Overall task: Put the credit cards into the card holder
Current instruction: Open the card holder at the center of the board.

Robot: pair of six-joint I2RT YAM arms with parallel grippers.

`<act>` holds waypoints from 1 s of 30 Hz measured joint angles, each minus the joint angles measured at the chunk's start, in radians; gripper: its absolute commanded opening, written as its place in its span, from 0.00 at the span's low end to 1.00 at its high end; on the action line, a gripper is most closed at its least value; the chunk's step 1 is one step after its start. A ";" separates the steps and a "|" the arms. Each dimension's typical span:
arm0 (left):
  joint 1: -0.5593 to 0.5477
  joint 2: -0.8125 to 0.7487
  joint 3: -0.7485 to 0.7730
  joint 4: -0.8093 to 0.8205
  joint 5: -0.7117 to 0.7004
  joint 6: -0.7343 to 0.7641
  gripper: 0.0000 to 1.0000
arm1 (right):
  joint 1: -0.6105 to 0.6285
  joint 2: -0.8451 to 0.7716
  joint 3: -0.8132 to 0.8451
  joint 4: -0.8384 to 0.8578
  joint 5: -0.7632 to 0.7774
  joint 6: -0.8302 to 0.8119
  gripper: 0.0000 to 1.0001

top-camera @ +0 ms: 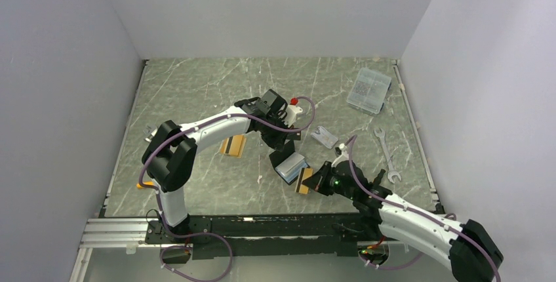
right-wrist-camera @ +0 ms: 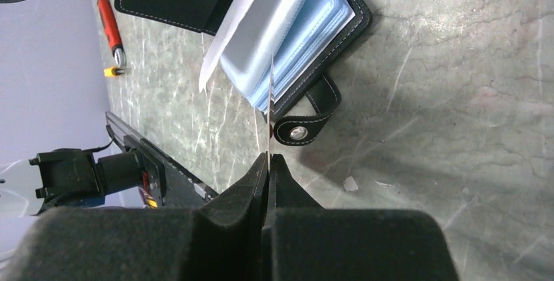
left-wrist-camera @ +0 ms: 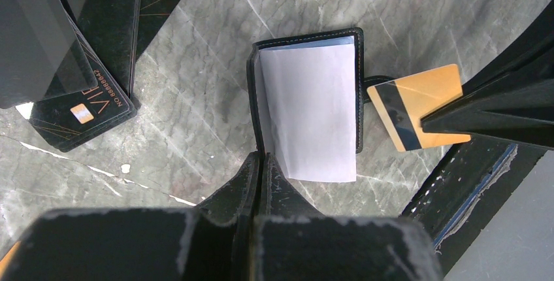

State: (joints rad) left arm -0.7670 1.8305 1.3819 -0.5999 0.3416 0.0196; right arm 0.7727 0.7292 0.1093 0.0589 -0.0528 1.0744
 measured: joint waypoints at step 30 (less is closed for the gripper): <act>0.000 0.000 0.000 -0.003 0.000 0.000 0.00 | -0.025 -0.048 0.010 -0.101 -0.027 -0.029 0.00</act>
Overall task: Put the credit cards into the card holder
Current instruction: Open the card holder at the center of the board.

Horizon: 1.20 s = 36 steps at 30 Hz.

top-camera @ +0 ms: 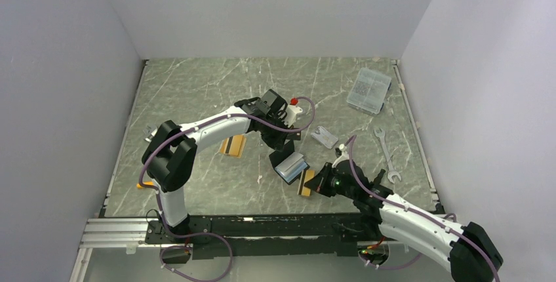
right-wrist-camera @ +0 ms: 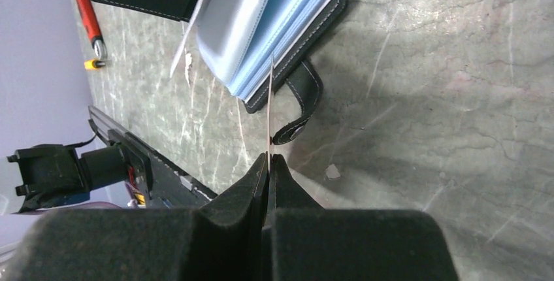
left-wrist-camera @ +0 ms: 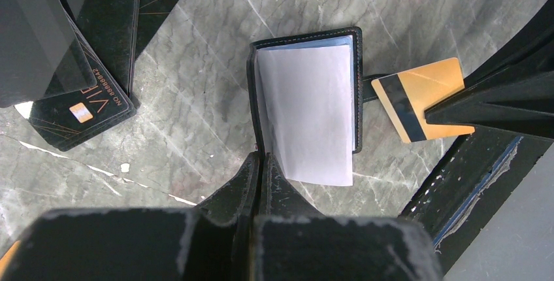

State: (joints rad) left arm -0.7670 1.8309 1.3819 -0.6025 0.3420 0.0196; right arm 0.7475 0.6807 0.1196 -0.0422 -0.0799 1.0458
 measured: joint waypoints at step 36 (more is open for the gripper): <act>0.000 0.000 0.000 0.000 0.000 0.000 0.00 | -0.010 0.133 0.022 0.092 -0.008 -0.033 0.00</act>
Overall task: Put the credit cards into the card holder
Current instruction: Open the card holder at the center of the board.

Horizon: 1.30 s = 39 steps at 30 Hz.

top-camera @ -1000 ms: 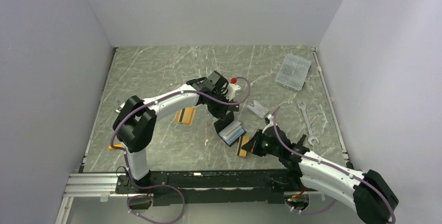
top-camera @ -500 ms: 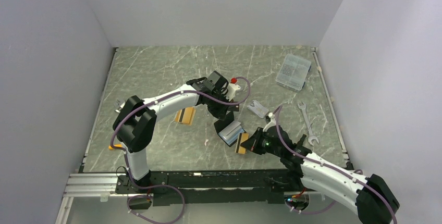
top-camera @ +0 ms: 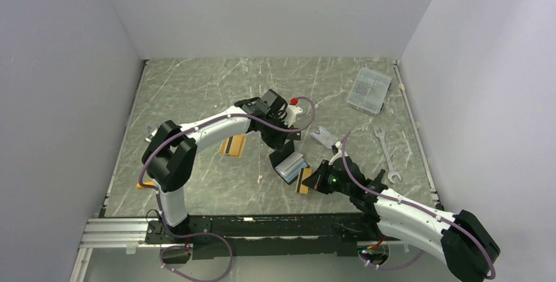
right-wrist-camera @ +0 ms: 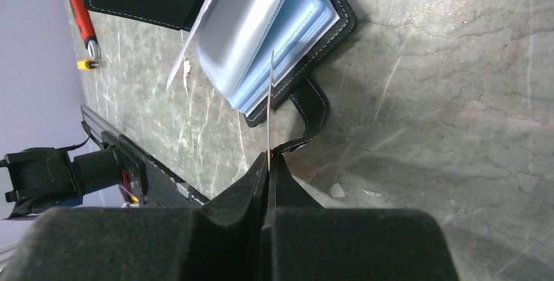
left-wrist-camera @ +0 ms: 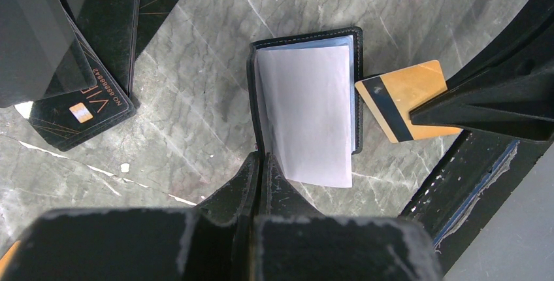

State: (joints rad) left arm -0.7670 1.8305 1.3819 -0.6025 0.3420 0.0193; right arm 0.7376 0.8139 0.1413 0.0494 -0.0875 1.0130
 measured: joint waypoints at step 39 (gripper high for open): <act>0.000 0.000 -0.004 0.004 0.001 0.001 0.28 | -0.021 0.202 0.049 0.172 -0.040 -0.017 0.00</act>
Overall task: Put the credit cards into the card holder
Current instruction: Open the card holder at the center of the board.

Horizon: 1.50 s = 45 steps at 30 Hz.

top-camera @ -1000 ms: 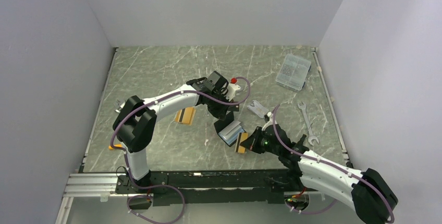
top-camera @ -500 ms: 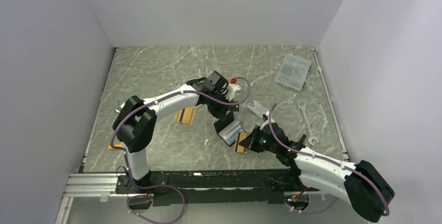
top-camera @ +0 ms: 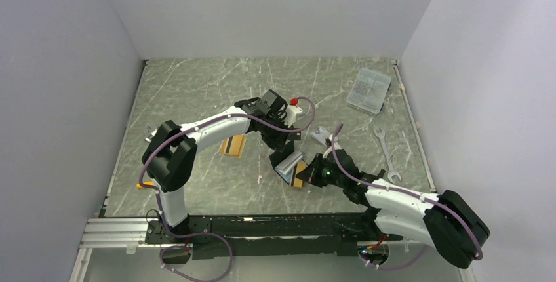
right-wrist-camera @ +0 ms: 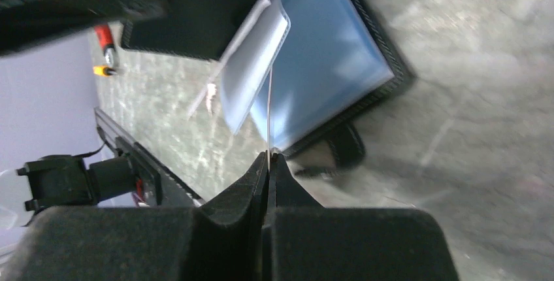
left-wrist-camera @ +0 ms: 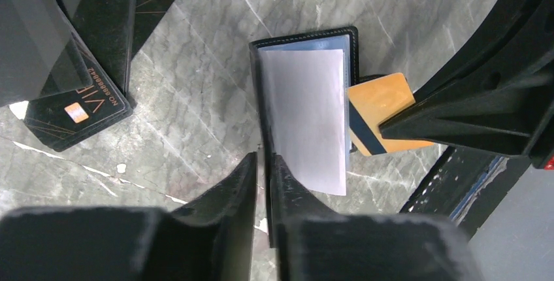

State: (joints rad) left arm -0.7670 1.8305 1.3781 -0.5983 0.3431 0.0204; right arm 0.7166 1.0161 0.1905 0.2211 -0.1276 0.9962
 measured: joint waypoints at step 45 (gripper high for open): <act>0.110 0.126 0.006 -0.025 0.175 -0.043 0.00 | 0.000 0.178 0.089 0.191 -0.102 -0.043 0.00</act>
State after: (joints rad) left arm -0.6567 1.9568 1.3846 -0.6235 0.5179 -0.0231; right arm 0.7166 1.1942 0.2790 0.4118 -0.2295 0.9535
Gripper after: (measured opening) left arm 0.023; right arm 0.008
